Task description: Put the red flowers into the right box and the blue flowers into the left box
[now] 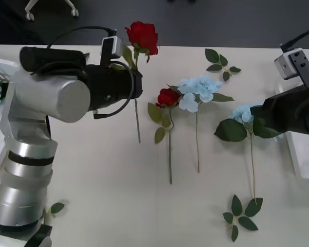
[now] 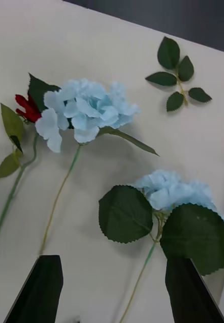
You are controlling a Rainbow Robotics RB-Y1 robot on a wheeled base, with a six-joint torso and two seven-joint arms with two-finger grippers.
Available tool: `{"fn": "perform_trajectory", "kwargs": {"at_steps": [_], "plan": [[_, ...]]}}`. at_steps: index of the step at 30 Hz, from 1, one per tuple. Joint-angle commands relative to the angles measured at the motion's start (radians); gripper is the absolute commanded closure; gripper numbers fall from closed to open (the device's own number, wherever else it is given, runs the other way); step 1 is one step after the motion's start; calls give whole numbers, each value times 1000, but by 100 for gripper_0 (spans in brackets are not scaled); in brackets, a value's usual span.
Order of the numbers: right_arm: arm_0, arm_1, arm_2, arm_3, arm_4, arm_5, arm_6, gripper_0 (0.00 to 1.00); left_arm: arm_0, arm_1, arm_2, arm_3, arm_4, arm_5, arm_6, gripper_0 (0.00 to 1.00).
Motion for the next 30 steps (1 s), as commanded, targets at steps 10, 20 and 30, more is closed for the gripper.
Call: {"fn": "perform_trajectory", "kwargs": {"at_steps": [10,20,30], "plan": [[158,-86,171,-86,-20,-453,-4,40,135,-7,246,-108,593,-7,-558,100],[164,-126,335,-31,8,-714,9,40,193,-7,275,-108,932,-3,-940,100],[89,-139,555,139,14,-990,19,40,221,-113,386,-106,1104,224,-1242,99]]}}
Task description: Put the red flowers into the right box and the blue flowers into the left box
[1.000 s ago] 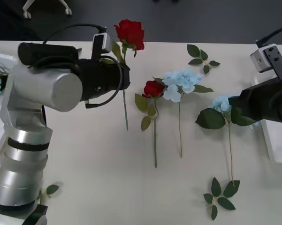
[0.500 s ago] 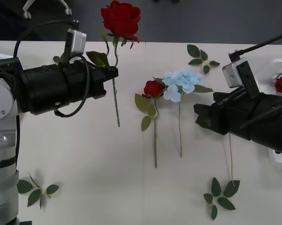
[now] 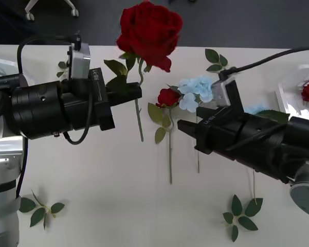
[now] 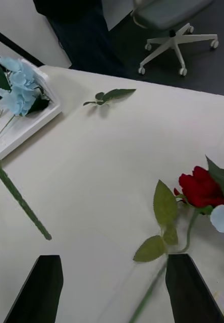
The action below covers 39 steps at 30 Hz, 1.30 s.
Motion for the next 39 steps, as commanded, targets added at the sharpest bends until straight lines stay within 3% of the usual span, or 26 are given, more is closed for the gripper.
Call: {"fn": "perform_trajectory", "kwargs": {"at_steps": [1,5,13,29,39], "plan": [[-38,-30,61,45,9,-97,18,40,23,-97,101,-31,37,100,-130,99],[-67,-29,136,106,2,-212,18,40,25,-126,125,-21,86,169,-139,99],[-79,-39,229,141,-11,-384,3,40,29,-126,102,-21,95,170,-133,99],[-160,-1,328,135,-27,-410,4,40,31,-126,99,-20,95,170,-132,100],[-220,50,344,147,-34,-347,-5,40,31,-126,99,-20,95,170,-132,100]]}}
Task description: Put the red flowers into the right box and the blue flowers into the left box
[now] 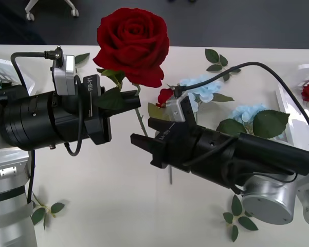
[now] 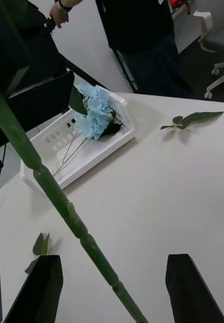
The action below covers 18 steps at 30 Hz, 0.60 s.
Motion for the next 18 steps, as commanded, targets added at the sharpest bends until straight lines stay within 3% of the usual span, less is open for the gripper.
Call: {"fn": "perform_trajectory", "kwargs": {"at_steps": [1,9,10,12,18], "plan": [[-30,41,-4,-7,-8,-6,-5,40,7,12,1,-20,13,4,-11,100],[-85,99,16,76,-9,-33,-2,40,7,12,1,-20,13,4,-11,100],[-93,103,16,88,-9,-33,0,54,7,12,1,-20,13,4,-11,100],[-100,105,22,102,-9,-33,0,100,7,12,1,-20,13,4,-11,100],[-105,100,25,113,-12,-35,-3,100,7,12,1,-20,13,4,-11,100]]}}
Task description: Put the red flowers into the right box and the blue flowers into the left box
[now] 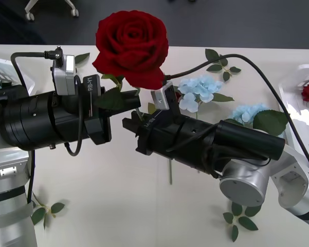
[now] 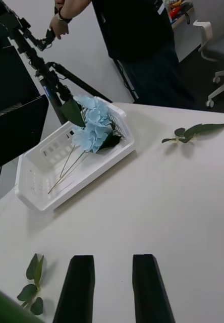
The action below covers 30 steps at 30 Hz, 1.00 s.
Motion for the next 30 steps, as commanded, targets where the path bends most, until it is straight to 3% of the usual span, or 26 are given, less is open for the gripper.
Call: {"fn": "perform_trajectory", "kwargs": {"at_steps": [1,9,10,11,12,13,14,30], "plan": [[-13,-3,-6,-17,-14,-6,-2,100,7,12,1,-20,13,4,-11,100],[-13,-9,-6,-18,-22,-15,-5,100,7,12,1,-20,13,4,-11,100],[-13,-9,-6,-18,-22,-16,-5,100,7,12,1,-20,13,4,-11,88],[-13,-11,-6,-18,-23,-21,-5,100,7,12,1,-20,13,4,-11,54],[-13,-12,-6,-18,-23,-22,-5,100,7,12,1,-20,13,4,-11,37],[-13,-14,-6,-18,-26,-27,-6,100,7,12,1,-20,13,4,-11,13],[-13,-15,-6,-17,-26,-29,-6,100,7,12,1,-20,13,4,-11,3],[44,-147,-32,-86,-52,-122,-12,100,7,12,1,-20,13,4,-11,0]]}}
